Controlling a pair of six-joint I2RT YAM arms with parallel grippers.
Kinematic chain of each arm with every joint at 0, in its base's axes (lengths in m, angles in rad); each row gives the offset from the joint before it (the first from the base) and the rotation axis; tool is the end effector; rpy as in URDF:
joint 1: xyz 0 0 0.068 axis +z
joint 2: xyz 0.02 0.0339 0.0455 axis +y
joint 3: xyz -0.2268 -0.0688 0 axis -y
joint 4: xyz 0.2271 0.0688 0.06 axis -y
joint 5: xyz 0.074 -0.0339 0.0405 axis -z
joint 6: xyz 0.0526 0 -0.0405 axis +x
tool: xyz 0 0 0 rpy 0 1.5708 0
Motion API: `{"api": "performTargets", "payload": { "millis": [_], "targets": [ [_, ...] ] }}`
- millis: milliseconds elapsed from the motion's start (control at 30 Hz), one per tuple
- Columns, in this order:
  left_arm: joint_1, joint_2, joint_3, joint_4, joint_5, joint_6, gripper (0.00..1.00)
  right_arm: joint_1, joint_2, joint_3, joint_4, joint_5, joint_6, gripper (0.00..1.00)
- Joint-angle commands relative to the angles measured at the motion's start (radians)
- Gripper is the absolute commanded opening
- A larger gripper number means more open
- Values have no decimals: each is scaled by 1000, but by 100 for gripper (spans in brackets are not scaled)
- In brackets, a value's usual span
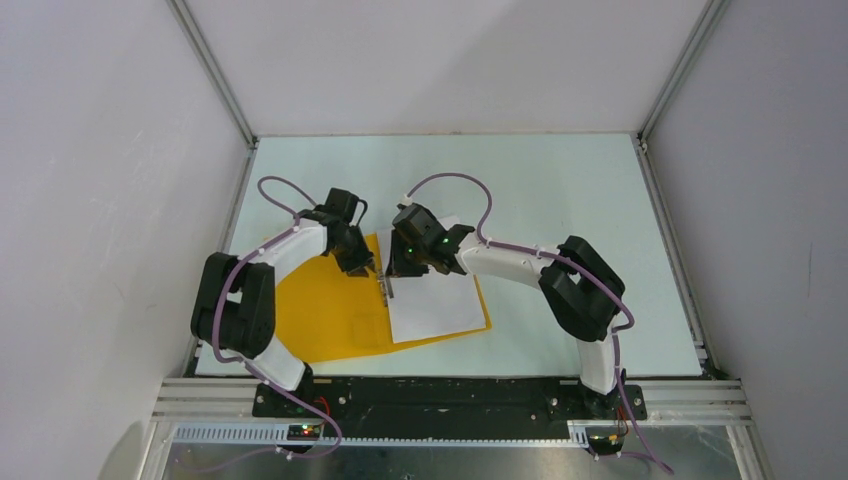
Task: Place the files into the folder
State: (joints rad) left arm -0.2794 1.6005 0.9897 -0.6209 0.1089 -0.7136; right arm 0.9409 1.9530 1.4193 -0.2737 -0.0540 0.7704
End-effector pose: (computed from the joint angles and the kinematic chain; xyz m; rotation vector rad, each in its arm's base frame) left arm 0.2764 -0.0852 0.1400 -0.5924 2.8101 -0.3718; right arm 0.2440 0.3395 0.1686 -0.2455 2.5470 0.8207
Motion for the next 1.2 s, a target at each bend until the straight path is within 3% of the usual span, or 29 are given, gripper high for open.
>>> {"api": "performTargets", "payload": {
  "millis": [0,1167],
  "targets": [
    [-7,-36,12,-8,27,15,29,4,-15,60,0,14,1,28],
    [-18,18,-51,23,72,-10,24,58,56,117,-34,41,-6,28]
  ]
}}
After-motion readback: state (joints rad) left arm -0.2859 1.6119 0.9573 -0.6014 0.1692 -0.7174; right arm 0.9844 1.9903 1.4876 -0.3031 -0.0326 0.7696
